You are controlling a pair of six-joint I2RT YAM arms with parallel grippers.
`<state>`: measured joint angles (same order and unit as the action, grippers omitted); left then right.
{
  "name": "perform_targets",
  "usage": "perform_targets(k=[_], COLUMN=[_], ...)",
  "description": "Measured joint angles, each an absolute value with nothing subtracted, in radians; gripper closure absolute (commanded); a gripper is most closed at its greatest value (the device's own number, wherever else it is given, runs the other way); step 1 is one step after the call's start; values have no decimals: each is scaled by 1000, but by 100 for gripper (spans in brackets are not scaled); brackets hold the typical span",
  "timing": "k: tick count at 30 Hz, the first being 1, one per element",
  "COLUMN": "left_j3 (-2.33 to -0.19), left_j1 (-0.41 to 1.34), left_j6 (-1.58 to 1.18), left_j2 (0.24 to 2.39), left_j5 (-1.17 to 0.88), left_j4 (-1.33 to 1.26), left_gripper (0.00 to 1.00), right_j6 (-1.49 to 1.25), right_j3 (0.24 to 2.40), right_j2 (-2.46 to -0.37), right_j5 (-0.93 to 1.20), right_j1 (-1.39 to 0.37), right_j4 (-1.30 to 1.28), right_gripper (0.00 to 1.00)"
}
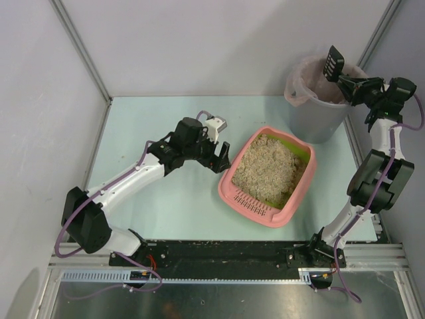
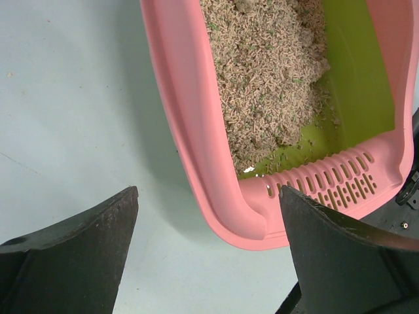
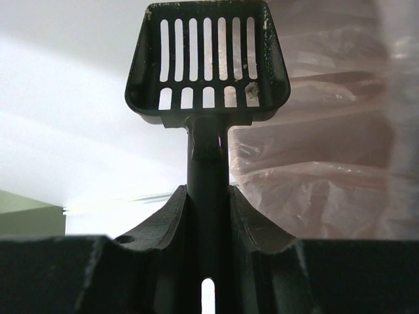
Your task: Clean the litter box
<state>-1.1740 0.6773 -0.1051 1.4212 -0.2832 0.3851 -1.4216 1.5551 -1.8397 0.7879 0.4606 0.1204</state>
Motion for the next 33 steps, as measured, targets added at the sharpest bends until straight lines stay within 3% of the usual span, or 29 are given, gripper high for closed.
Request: perform_targets(k=[15,33], left_j3=[-1174,-1174], left_j1=[677,677], left_j6=[-105,-105], left_j2=[1413,1412], left_j5=[-284,-284], left_j4=[385,385], left_gripper=[7,7], right_j6=[-1481,-1512], right_j3=[1504,1428], right_j2=[-1724,-1804], right_j5=[819,802], right_j1=[465,492], right_j4=[238,277], right_gripper=[100,100])
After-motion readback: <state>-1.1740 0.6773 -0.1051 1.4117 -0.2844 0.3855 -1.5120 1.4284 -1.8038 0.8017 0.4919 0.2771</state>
